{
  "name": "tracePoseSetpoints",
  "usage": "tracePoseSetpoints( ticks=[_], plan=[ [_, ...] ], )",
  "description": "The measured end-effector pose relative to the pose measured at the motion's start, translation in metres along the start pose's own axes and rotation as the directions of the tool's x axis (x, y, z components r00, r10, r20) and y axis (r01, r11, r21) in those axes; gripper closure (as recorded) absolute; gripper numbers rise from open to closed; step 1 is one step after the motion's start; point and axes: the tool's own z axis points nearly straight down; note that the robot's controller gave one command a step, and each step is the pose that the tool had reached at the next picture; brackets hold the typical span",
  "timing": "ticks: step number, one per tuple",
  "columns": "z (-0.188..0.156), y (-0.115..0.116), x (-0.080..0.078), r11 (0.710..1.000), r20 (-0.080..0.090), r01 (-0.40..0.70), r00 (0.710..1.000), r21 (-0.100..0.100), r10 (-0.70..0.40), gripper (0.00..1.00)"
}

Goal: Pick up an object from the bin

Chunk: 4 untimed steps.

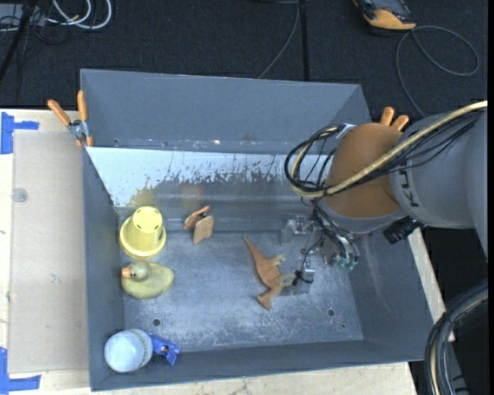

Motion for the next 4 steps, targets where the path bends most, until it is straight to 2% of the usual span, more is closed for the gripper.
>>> tracePoseSetpoints(
  ticks=[1, 2, 3, 4],
  plan=[
    [0.015, 0.009, -0.006, 0.997, 0.000, -0.072, 0.997, -0.001, 0.072, 1.00],
    [0.015, 0.009, -0.006, 0.997, 0.000, -0.071, 0.997, -0.001, 0.071, 1.00],
    [-0.021, 0.008, -0.003, 0.998, -0.011, -0.062, 0.998, 0.000, 0.062, 1.00],
    [-0.083, 0.012, -0.014, 0.998, -0.004, -0.063, 0.998, -0.001, 0.063, 1.00]
  ],
)
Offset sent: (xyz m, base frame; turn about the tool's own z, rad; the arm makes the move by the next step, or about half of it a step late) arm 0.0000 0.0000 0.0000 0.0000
